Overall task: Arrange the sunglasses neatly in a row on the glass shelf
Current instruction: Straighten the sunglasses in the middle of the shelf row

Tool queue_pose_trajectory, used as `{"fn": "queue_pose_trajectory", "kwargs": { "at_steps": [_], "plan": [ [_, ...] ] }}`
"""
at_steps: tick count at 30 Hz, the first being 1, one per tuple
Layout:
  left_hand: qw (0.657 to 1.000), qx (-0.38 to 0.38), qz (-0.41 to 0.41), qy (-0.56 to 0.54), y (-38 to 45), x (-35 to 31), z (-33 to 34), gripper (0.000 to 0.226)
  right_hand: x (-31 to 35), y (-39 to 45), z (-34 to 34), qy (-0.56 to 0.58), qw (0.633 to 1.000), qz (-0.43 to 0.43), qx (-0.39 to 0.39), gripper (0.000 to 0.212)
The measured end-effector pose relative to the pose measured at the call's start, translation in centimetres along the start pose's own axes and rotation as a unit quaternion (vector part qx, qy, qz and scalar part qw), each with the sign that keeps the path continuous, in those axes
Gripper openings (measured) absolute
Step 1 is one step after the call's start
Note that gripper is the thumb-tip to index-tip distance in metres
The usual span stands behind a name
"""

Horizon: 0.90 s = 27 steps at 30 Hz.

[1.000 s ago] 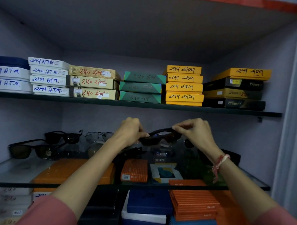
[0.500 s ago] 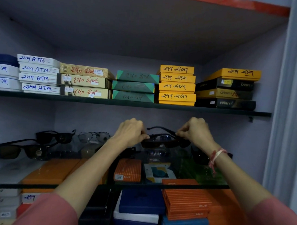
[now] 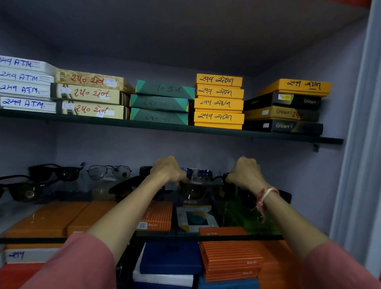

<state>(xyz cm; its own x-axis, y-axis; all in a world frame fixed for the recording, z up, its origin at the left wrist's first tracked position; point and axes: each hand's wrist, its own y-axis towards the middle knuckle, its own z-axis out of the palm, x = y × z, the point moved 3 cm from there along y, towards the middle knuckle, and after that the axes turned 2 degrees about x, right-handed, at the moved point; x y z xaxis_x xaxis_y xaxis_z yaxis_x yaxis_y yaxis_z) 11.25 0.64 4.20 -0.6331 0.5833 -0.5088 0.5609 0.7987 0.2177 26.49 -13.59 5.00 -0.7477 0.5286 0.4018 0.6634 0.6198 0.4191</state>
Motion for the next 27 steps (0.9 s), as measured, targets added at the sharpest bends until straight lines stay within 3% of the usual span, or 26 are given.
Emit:
{"fn": "queue_pose_trajectory", "kwargs": {
  "at_steps": [10, 13, 15, 17, 21, 24, 27],
  "plan": [
    [0.998, 0.033, -0.003, 0.044, 1.4, 0.0, 2.3, 0.027, -0.4, 0.9, 2.1, -0.049, 0.997, 0.02, 0.048, 0.033],
    [0.998, 0.041, -0.002, 0.043, 1.7, 0.4, 2.0, 0.037, 0.0, 0.9, 2.0, -0.117, 0.992, -0.004, 0.053, 0.011],
    [0.999, 0.01, -0.009, 0.043, 1.6, 1.4, 0.7, 0.049, 0.1, 1.1, 2.0, -0.152, 0.987, -0.011, 0.043, 0.018],
    [0.997, -0.047, -0.017, 0.064, 1.6, 2.9, -1.1, 0.045, 0.8, 1.1, 1.8, -0.166, 0.986, -0.029, 0.011, 0.02],
    [0.977, -0.088, -0.05, 0.187, 1.3, 6.5, -3.2, 0.048, 4.9, 0.8, 1.9, -0.134, 0.984, -0.107, -0.051, 0.022],
    [0.965, -0.04, -0.084, 0.244, 0.8, 9.0, -3.2, 0.05, 9.1, 0.3, 3.7, -0.076, 0.979, -0.19, 0.01, 0.027],
    [0.959, -0.06, -0.078, 0.267, -0.1, 10.9, -3.4, 0.041, 12.5, -0.4, 6.6, -0.036, 0.961, -0.248, 0.12, 0.038]
  ]
}}
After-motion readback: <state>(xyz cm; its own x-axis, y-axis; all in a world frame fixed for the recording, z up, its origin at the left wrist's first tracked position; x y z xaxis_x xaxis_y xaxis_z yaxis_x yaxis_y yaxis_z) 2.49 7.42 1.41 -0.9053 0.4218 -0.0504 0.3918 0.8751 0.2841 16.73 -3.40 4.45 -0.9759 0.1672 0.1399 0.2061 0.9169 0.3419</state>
